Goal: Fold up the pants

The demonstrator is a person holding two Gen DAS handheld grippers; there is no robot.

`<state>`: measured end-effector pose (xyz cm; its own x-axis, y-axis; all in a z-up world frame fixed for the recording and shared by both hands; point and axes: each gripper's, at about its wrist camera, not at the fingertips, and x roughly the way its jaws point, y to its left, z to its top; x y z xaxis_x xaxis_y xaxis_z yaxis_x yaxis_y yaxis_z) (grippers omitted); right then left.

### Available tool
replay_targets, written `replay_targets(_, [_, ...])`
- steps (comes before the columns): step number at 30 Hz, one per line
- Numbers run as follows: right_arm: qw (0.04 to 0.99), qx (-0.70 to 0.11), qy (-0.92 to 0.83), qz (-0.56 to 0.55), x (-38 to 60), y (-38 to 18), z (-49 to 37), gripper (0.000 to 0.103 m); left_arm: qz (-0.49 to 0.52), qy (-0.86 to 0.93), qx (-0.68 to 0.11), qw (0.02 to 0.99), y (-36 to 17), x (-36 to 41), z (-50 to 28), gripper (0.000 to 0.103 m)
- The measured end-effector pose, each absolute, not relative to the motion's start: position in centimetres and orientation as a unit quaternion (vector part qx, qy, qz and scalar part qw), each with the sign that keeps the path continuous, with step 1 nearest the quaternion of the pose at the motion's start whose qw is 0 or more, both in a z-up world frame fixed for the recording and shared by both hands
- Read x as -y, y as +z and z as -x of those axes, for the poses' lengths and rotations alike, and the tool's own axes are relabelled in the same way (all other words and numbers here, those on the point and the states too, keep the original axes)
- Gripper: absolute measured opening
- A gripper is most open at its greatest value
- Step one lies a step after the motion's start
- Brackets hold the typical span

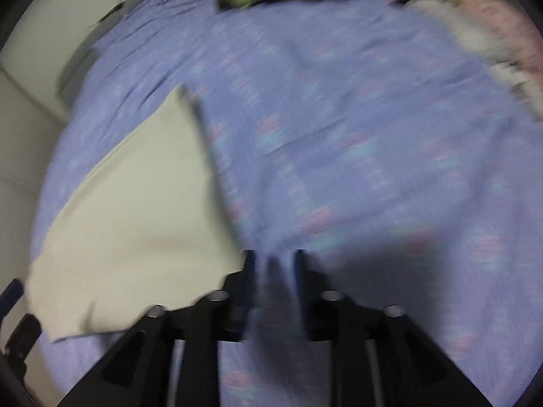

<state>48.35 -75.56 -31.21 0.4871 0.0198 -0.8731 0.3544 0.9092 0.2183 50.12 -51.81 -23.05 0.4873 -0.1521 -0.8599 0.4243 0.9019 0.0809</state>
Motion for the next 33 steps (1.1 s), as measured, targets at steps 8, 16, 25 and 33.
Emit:
replay_targets(8, [0.875, -0.457, 0.047, -0.152, 73.7, -28.0, -52.9, 0.050, -0.127, -0.152, -0.468, 0.861, -23.0, 51.3, -52.6, 0.084])
replay_targets(16, [0.842, -0.505, 0.084, -0.172, 72.6, -33.4, -57.7, 0.050, -0.098, -0.149, -0.476, 0.861, -24.1, 52.1, -56.5, 0.084])
replay_targets(25, [0.806, -0.515, 0.133, -0.260, 74.9, -37.3, -56.9, 0.049, -0.086, -0.153, -0.480, 0.859, -25.8, 52.9, -58.0, 0.084])
replay_targets(33, [0.782, -0.527, 0.175, -0.283, 74.8, -38.4, -56.8, 0.045, -0.029, -0.156, -0.504, 0.849, -26.8, 53.7, -61.5, 0.084])
